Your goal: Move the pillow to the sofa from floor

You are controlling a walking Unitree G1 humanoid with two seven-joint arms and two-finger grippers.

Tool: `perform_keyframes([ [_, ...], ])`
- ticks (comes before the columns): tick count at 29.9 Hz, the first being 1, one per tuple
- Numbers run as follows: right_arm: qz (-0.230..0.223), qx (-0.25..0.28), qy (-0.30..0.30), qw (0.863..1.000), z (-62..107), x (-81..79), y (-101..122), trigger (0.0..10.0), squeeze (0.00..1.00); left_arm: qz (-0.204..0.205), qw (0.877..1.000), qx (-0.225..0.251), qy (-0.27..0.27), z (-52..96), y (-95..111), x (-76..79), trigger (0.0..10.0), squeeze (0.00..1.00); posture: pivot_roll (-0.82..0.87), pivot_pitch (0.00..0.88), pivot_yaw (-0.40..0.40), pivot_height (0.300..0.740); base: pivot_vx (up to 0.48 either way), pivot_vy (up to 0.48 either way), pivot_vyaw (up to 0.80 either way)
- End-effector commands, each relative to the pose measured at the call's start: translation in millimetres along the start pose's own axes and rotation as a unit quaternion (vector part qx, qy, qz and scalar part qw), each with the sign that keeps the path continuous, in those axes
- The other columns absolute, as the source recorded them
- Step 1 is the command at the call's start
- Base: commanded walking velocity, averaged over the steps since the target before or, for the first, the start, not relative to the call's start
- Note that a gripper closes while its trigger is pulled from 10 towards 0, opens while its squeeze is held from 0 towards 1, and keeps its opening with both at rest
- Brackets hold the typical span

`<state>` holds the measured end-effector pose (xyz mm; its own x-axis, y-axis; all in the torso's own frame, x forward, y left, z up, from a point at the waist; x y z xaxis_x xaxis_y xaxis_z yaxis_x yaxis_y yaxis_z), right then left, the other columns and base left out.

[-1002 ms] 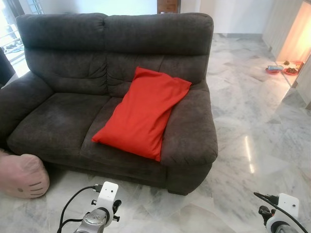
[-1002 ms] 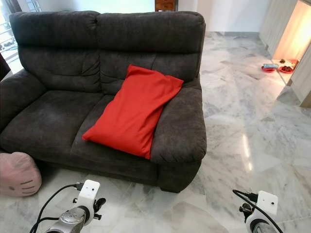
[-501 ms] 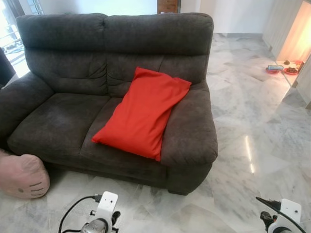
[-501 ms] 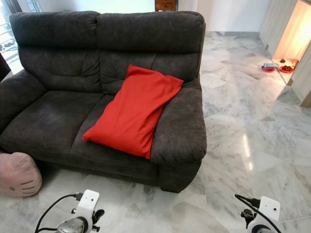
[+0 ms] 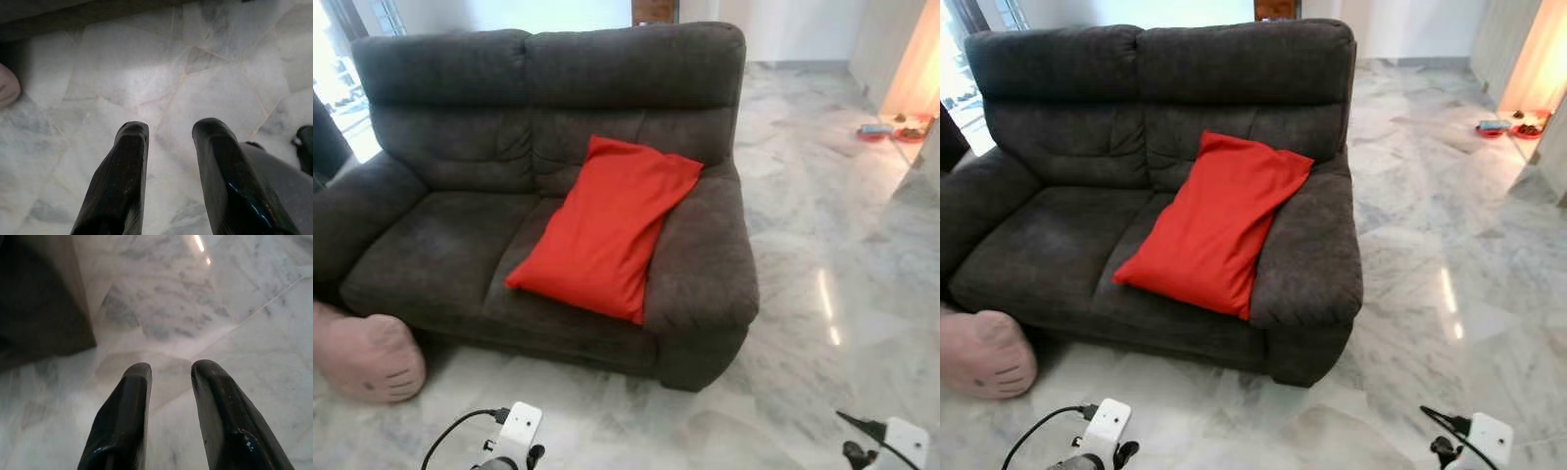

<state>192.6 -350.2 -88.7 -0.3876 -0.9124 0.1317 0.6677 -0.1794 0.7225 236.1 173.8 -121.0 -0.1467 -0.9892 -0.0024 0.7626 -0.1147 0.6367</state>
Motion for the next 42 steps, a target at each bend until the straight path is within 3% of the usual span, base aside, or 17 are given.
perform_keyframes([
  [1,-0.013,0.013,-0.009,1.0,1.4,1.9,0,10.0,0.0,-0.01,1.0,0.0,-0.006,-1.2,4,2.1,10.0,0.0,-0.18,0.0,0.122,0.738,0.0,0.0,0.0],
  [3,-0.019,0.013,-0.009,1.0,4.3,-13.3,-13,10.0,0.0,-0.016,1.0,0.009,-0.013,-3.2,14,4.8,10.0,0.0,-0.2,0.0,0.137,0.738,0.0,0.0,0.0],
  [8,-0.036,0.01,-0.006,0.999,11.8,-29.5,-35,10.0,0.0,-0.025,0.999,0.014,-0.018,-4.5,21,5.9,10.0,0.0,-0.2,0.0,0.124,0.738,0.0,0.0,0.0],
  [10,-0.021,-0.007,0.016,1.0,16.7,-44.2,-51,10.0,0.0,-0.016,1.0,0.015,-0.01,-4.7,22,3.4,10.0,0.0,-0.18,0.0,0.103,0.738,0.0,0.0,0.0],
  [17,0.025,-0.057,0.058,0.996,26.1,-69.9,-81,10.0,0.0,0.027,0.999,0.027,0.007,-3.8,19,3.8,10.0,0.0,-0.05,0.0,0.019,0.738,0.0,0.0,0.0],
  [22,0.045,-0.052,0.085,0.994,31.7,-83.7,-88,10.0,0.0,0.042,0.999,0.027,0.01,-2.0,10,6.0,10.0,0.0,-0.01,0.0,-0.02,0.738,0.0,0.0,0.0],
  [25,0.048,-0.05,0.089,0.994,33.6,-86.3,-90,10.0,0.0,0.047,0.999,0.024,0.013,-1.4,7,5.9,10.0,0.0,0.0,0.0,-0.023,0.738,0.0,0.0,0.0],
  [30,0.044,-0.044,0.08,0.995,33.3,-71.3,-88,10.0,0.0,0.055,0.998,0.016,0.018,1.7,-5,3.9,10.0,0.0,0.0,0.0,-0.006,0.738,0.0,0.0,0.0],
  [42,0.052,-0.044,0.084,0.994,32.2,-70.7,-86,10.0,0.0,0.053,0.998,0.004,0.029,5.1,-14,-8.3,10.0,0.0,-0.04,0.0,0.002,0.738,0.0,0.171,0.0],
])
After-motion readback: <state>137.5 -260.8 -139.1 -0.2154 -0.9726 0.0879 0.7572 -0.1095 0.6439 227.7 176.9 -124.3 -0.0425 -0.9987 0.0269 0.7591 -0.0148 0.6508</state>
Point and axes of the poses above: a point about 5 cm out from each wrist's last joint towards the gripper, its own z axis pointing back from the gripper into the wrist, its own y axis along the axis of the wrist's last joint, x = y × z, the point moved 6 cm from there along -z, pointing out of the wrist towards the gripper, and after that the axes turned 13 degrees about z, right-handed, at the moved point
